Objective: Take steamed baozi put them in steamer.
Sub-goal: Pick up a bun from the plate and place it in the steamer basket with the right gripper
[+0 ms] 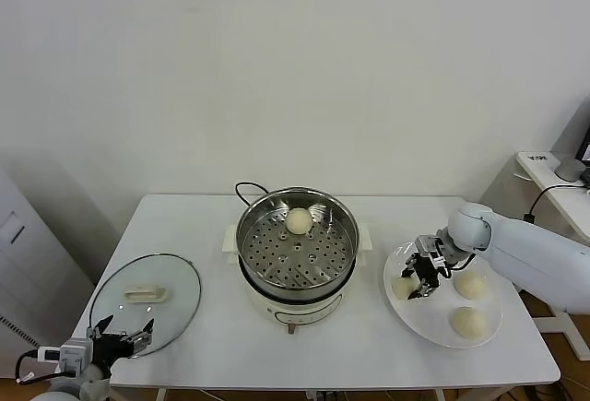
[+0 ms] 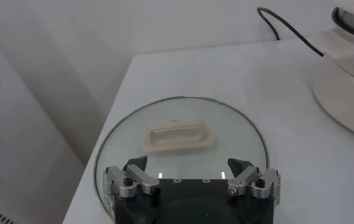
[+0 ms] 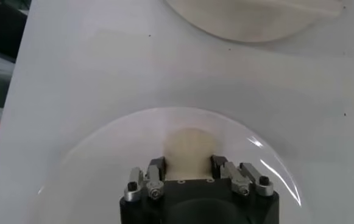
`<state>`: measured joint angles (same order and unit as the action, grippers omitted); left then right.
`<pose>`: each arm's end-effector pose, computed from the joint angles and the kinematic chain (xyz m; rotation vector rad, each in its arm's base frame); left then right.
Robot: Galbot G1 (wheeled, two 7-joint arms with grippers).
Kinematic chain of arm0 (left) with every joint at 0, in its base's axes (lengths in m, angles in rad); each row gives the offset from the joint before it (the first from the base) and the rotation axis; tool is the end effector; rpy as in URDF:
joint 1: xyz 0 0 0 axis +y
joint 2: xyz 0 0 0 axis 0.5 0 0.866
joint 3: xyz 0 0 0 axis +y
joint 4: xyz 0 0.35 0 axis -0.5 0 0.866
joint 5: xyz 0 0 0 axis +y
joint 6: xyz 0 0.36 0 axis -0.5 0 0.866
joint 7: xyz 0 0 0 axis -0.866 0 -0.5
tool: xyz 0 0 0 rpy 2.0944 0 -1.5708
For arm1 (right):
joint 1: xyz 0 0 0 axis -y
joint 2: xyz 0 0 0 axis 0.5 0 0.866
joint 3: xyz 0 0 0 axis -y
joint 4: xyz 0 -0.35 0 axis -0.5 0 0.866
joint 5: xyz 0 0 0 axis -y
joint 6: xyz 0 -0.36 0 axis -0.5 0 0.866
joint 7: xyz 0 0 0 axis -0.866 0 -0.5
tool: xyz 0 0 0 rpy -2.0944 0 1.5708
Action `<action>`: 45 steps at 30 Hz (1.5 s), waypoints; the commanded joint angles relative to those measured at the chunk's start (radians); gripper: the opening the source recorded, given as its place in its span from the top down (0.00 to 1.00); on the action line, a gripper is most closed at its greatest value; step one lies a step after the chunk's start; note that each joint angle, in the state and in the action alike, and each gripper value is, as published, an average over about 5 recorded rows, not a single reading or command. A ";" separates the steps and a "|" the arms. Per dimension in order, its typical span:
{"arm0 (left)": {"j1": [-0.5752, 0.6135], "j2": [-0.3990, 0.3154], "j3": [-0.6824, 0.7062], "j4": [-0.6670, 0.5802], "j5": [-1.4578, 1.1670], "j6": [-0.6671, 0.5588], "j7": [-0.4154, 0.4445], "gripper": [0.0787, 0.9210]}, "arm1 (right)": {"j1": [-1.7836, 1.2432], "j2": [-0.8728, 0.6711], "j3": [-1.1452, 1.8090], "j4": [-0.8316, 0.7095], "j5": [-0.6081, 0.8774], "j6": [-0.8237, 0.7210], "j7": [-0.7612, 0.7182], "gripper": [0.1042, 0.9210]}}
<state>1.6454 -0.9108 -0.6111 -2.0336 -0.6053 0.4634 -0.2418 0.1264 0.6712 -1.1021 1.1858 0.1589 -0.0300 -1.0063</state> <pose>0.1907 0.1383 -0.2900 0.0299 -2.5152 -0.1774 0.5118 -0.1728 -0.2345 1.4585 -1.3698 1.2841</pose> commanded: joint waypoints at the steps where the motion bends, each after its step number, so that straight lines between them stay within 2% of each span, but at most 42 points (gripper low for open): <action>1: -0.002 0.000 0.001 -0.002 0.002 0.003 -0.002 0.12 | 0.149 -0.040 -0.108 0.057 0.059 -0.009 -0.033 0.56; 8: -0.002 -0.001 -0.002 -0.002 0.002 0.004 -0.007 0.12 | 0.526 -0.104 -0.353 0.208 0.282 -0.068 -0.075 0.56; 17: -0.013 0.003 -0.001 -0.005 0.002 0.007 -0.012 0.12 | 0.883 -0.068 -0.568 0.342 0.559 -0.205 -0.059 0.56; 22: -0.020 0.004 0.005 -0.006 0.002 0.009 -0.016 0.12 | 0.908 -0.011 -0.557 0.370 0.674 -0.266 -0.005 0.56; 28: -0.019 0.006 0.006 -0.001 0.001 0.006 -0.016 0.12 | 0.867 0.138 -0.496 0.371 0.783 -0.331 0.093 0.56; 45: -0.017 -0.001 0.007 -0.004 0.001 0.000 -0.020 0.12 | 0.623 0.440 -0.404 0.239 0.822 -0.382 0.280 0.56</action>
<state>1.6278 -0.9118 -0.6035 -2.0363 -0.6038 0.4638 -0.2613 0.8386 0.9569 -1.5242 1.4729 0.9289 -0.3803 -0.8185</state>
